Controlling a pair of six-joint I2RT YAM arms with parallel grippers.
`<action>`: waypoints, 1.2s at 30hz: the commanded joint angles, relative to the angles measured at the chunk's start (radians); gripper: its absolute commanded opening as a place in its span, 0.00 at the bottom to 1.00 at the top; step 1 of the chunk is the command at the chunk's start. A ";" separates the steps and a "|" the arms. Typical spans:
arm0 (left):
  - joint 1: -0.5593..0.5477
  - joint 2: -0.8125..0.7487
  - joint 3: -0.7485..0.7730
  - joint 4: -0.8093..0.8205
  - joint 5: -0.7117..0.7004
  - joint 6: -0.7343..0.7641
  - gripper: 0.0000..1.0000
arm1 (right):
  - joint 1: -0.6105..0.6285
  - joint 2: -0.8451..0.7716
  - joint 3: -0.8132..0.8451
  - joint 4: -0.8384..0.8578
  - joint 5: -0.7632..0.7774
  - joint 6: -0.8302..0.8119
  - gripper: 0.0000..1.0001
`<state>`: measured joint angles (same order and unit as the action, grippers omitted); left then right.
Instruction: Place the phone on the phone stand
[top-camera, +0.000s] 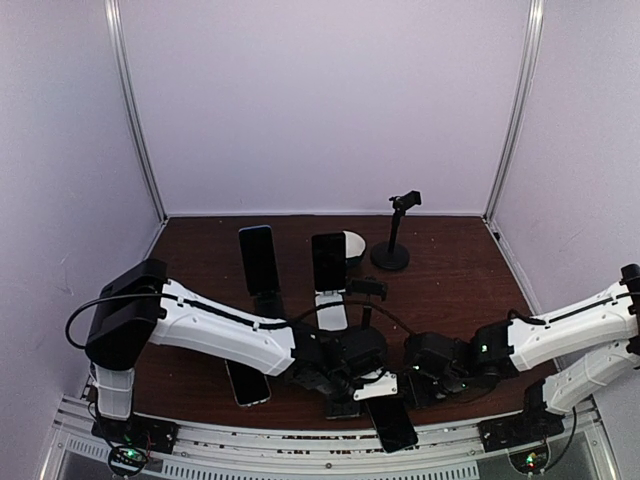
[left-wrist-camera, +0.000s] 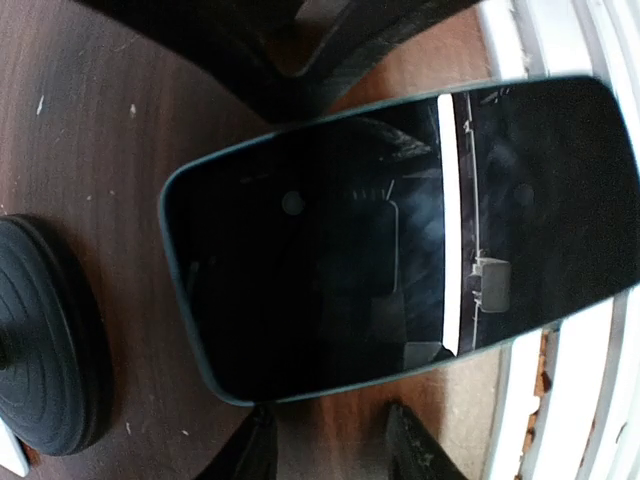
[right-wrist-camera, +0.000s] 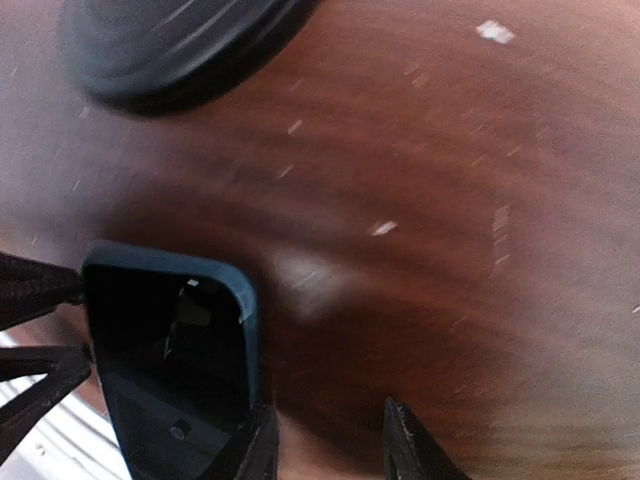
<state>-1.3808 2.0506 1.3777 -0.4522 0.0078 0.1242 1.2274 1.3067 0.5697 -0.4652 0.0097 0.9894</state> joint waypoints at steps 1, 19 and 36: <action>0.014 0.016 0.048 0.105 -0.040 -0.024 0.41 | -0.037 0.003 0.035 -0.037 0.053 -0.051 0.38; 0.045 -0.576 -0.269 0.059 -0.599 -0.277 0.98 | 0.124 -0.053 0.240 -0.350 -0.003 0.099 1.00; 0.114 -0.646 -0.316 0.076 -0.541 -0.171 0.98 | 0.135 0.368 0.410 -0.423 -0.076 0.021 1.00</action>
<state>-1.2686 1.4136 1.0779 -0.3977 -0.5507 -0.0753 1.3575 1.6638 1.0012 -0.8406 -0.0715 1.0161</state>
